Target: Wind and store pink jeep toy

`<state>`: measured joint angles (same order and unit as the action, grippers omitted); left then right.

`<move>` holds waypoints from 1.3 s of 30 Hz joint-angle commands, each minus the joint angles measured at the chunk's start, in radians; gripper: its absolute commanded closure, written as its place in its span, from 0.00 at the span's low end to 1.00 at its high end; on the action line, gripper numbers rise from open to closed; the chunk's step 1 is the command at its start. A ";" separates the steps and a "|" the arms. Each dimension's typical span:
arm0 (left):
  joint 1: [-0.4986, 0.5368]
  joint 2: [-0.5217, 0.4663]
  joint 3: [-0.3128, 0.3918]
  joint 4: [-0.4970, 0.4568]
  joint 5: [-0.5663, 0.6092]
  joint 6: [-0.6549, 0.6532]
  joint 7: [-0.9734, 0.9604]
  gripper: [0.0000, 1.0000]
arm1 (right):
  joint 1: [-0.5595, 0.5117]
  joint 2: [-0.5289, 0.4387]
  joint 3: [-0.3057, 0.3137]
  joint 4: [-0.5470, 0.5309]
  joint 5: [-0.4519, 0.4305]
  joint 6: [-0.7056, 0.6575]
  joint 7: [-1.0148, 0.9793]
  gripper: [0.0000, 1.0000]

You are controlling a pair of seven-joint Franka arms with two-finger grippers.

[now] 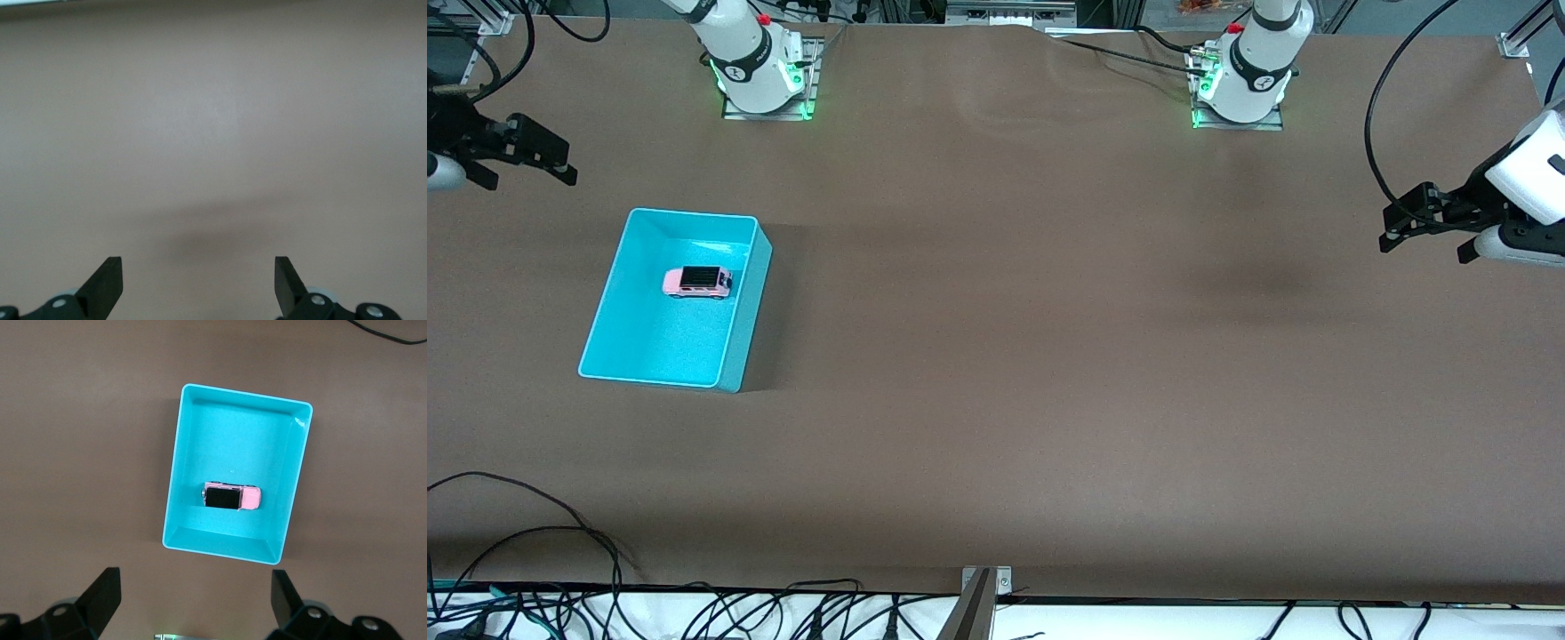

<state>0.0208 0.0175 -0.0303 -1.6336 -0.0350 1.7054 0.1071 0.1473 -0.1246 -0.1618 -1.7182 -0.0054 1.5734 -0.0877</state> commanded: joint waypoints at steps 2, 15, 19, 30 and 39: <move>-0.001 0.015 -0.002 0.031 -0.008 0.008 -0.006 0.00 | 0.005 0.046 0.001 0.026 -0.013 0.034 0.000 0.00; 0.001 0.013 -0.002 0.031 -0.008 0.006 -0.006 0.00 | 0.008 0.126 0.001 0.109 -0.008 0.027 -0.001 0.00; 0.001 0.013 0.000 0.031 -0.008 0.006 -0.007 0.00 | 0.008 0.126 0.001 0.109 -0.008 0.028 -0.001 0.00; 0.001 0.013 0.000 0.031 -0.008 0.006 -0.006 0.00 | 0.008 0.126 0.001 0.109 -0.007 0.027 -0.001 0.00; 0.001 0.013 -0.002 0.031 -0.008 0.006 -0.006 0.00 | 0.008 0.126 0.001 0.109 -0.008 0.023 -0.001 0.00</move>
